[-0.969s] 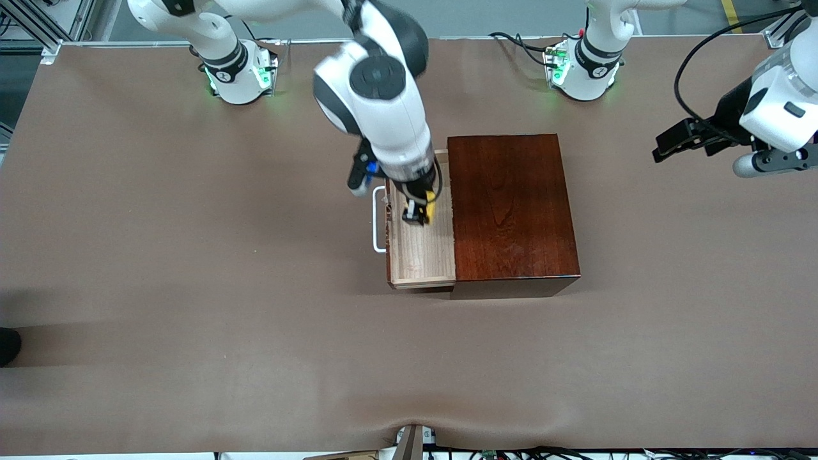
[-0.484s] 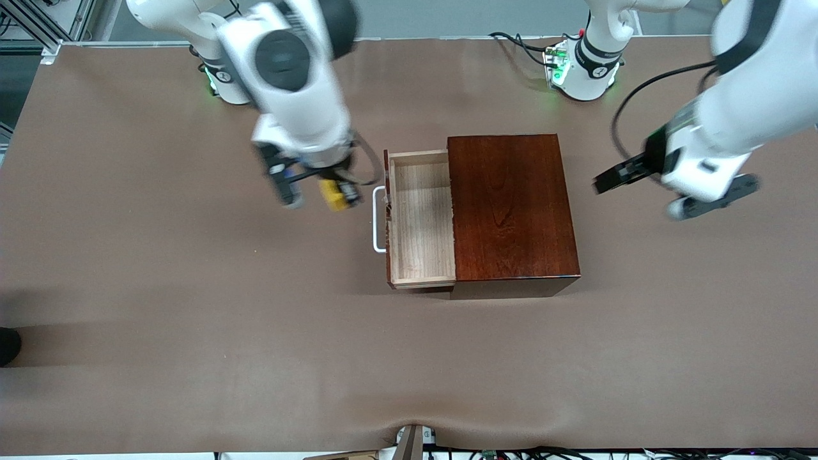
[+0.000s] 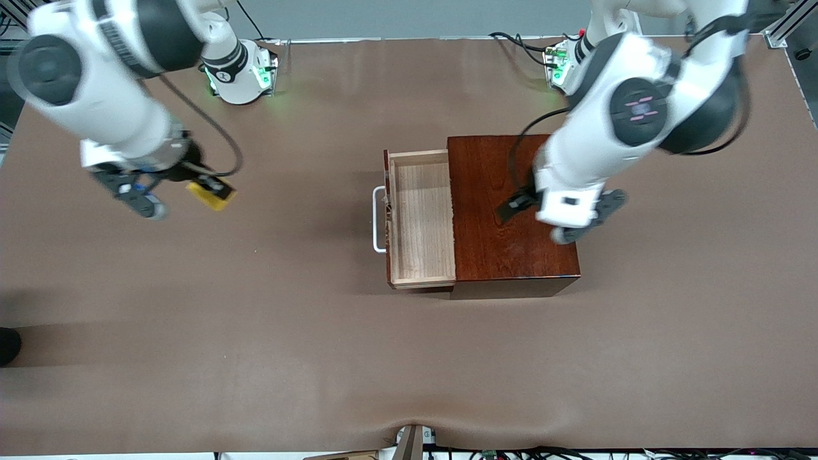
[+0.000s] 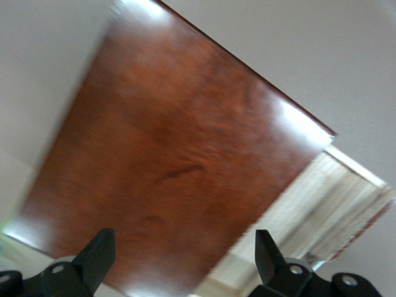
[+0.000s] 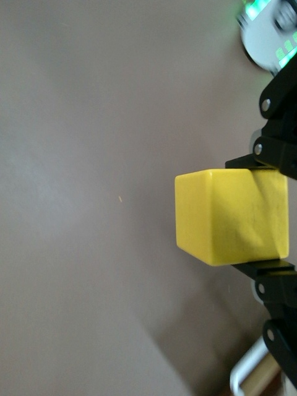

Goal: Open drawer, take yellow block, close drawer
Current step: 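Lift the cube with the right gripper while the left gripper approaches, then push the drawer front into the box with the left gripper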

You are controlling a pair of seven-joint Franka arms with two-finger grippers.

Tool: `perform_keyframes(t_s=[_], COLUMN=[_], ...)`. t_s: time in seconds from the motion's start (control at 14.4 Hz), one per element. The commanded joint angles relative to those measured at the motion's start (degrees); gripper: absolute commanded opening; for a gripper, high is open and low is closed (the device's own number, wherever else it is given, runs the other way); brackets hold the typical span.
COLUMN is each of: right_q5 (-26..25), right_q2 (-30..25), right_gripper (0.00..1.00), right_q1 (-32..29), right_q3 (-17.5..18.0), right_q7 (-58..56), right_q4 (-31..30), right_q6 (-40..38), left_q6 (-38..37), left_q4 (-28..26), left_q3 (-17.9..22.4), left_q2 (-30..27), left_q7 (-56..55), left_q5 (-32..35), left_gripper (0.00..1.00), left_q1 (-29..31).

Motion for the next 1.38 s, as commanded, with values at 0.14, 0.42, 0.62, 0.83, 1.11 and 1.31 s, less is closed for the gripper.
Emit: perform_keyframes(t_s=[0.14,0.42,0.62,0.83,1.11,1.31], right_q5=[-0.08,1.58,1.94,2.03,4.12,5.19], right_q2=[-3.06,-2.09,3.77,10.46,12.24,12.32], right_gripper=[0.23,0.23,0.23,0.23,0.2,0.08], right_q1=[-13.78,-20.12,-23.64,-26.89,-26.64,-25.77], right_q3=[1.49,1.49,1.4,1.58,1.49,1.75], right_q7=[-28.19,-45.18,-53.1,-58.82,-58.92,-57.87], right_q4=[-12.93,-24.97,-28.52,-28.6,-30.35,-32.82], right_q6=[9.76,24.34,33.5,38.61,39.84,41.43], left_q6=[11.63,19.73,27.55,29.06,32.3,35.47], left_q4=[5.21,5.3,5.47,5.47,6.0,6.0], left_q3=[0.96,0.96,1.14,1.23,1.23,1.23], left_q2=[8.46,11.72,14.44,15.76,18.57,20.68], left_q7=[-15.52,-31.41,-43.35,-57.84,-71.24,-72.05], left_q5=[2.02,2.29,2.3,2.56,2.56,2.56], left_gripper=[1.0,1.0,1.0,1.0,1.0,1.0], left_q1=[-7.78,-13.84,-17.62,-19.3,-20.0,-20.44])
